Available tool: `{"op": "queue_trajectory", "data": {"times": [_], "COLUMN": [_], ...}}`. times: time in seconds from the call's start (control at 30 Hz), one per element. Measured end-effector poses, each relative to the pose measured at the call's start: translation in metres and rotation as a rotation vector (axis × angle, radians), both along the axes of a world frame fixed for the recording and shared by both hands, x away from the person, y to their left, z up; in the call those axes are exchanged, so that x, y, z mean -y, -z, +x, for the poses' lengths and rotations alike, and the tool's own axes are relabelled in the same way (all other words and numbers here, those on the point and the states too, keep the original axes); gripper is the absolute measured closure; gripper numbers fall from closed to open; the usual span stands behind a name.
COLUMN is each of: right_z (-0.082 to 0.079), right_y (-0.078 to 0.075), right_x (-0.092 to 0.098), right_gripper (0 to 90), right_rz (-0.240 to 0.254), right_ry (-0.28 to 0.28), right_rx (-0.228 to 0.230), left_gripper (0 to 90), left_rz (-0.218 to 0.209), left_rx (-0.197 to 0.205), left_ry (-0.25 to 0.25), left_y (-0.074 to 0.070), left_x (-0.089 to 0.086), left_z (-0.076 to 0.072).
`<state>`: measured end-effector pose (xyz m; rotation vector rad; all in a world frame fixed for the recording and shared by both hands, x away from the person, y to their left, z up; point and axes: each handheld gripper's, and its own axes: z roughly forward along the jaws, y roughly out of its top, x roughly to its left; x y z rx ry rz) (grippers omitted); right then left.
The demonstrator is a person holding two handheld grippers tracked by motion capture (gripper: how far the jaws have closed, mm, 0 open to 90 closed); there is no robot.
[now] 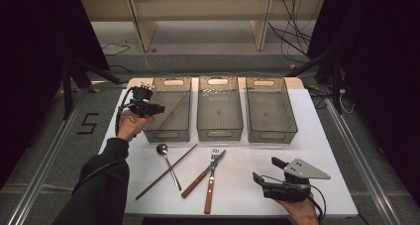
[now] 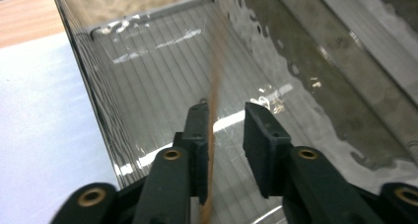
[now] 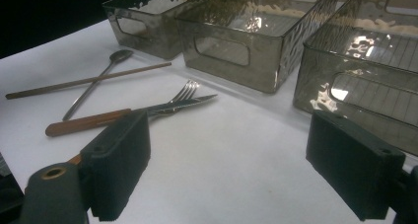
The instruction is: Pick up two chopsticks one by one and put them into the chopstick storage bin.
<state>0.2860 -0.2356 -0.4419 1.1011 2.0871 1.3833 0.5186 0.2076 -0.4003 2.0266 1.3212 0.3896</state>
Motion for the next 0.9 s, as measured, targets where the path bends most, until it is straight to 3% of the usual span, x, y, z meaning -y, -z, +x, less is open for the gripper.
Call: {"op": "queue_trajectory", "data": {"times": [0.1, 0.27, 0.43, 0.83, 0.9], "right_z": [0.000, 0.000, 0.000, 0.000, 0.000], "right_y": [0.000, 0.000, 0.000, 0.000, 0.000], "right_x": [0.000, 0.000, 0.000, 0.000, 0.001], "right_gripper": [17.7, 17.7, 17.7, 17.7, 17.7], "right_rz": [-0.001, -0.002, 0.000, 0.002, 0.002], "right_ry": [0.001, 0.001, 0.002, 0.005, 0.007], "right_rx": [-0.002, 0.001, -0.001, 0.001, 0.001], "left_gripper": [61.0, 45.0, 31.7, 23.7, 23.3], "left_rz": [-0.020, -0.028, -0.021, -0.028, 0.002], "left_rx": [0.011, -0.004, -0.019, -0.004, 0.010], "left_ry": [-0.006, -0.003, 0.043, 0.135, 0.140], "left_y": [-0.007, -0.018, -0.023, -0.022, -0.020], "left_x": [-0.002, -0.001, 0.003, 0.007, 0.008], "left_z": [-0.004, -0.015, -0.031, -0.075, -0.084]}}
